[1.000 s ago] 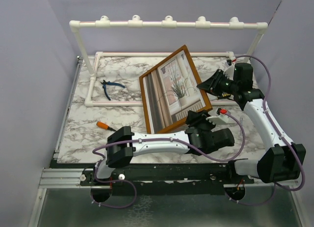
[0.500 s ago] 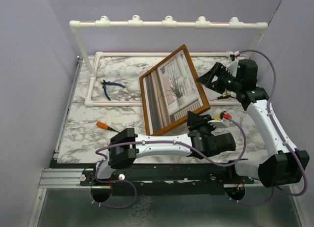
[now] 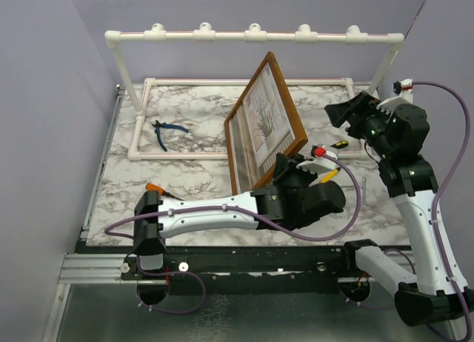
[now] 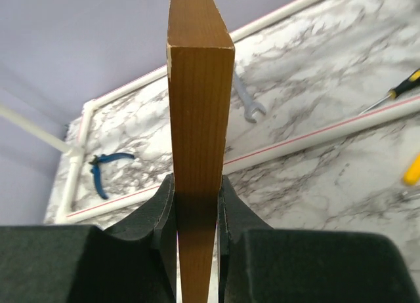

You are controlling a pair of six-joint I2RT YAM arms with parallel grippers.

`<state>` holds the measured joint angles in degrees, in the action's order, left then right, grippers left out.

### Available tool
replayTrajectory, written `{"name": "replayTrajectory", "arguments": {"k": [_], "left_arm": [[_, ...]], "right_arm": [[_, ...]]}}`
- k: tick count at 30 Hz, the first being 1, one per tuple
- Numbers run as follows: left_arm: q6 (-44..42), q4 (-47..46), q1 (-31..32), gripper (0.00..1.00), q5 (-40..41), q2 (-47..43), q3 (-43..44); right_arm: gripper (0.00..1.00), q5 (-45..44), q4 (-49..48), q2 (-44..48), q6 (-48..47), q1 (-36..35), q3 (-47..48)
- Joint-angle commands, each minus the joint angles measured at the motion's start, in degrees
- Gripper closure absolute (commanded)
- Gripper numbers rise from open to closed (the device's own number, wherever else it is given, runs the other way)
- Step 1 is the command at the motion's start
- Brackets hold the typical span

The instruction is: Take the photo out of the frame

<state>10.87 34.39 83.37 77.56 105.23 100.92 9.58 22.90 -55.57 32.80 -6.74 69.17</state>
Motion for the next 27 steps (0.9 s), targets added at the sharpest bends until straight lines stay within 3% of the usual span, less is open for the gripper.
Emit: {"name": "replayTrajectory", "arguments": {"k": [1, 11, 17, 22, 27], "left_arm": [[3.87, -11.31, 0.56, 1.00, -3.66, -9.70, -3.02], [11.80, -29.35, 0.40, 1.00, -6.86, -29.74, -24.30], [21.72, -30.26, -0.04, 1.00, -6.16, -39.04, -34.33], [31.02, -29.51, -0.19, 1.00, -6.26, -47.46, -44.03], [39.79, -26.08, -0.26, 1.00, -7.47, -52.00, -50.25]], "right_arm": [[0.14, -7.04, 0.12, 2.75, -1.21, 0.15, -4.23], [0.15, -0.27, -2.24, 4.62, 3.21, 0.15, -17.19], [0.19, 9.70, -7.41, 3.53, 8.27, 0.15, -25.68], [0.27, 22.20, -18.84, 2.45, 11.91, 0.06, -34.47], [0.31, 26.54, -22.38, -1.96, 12.78, 0.06, -38.19]]}}
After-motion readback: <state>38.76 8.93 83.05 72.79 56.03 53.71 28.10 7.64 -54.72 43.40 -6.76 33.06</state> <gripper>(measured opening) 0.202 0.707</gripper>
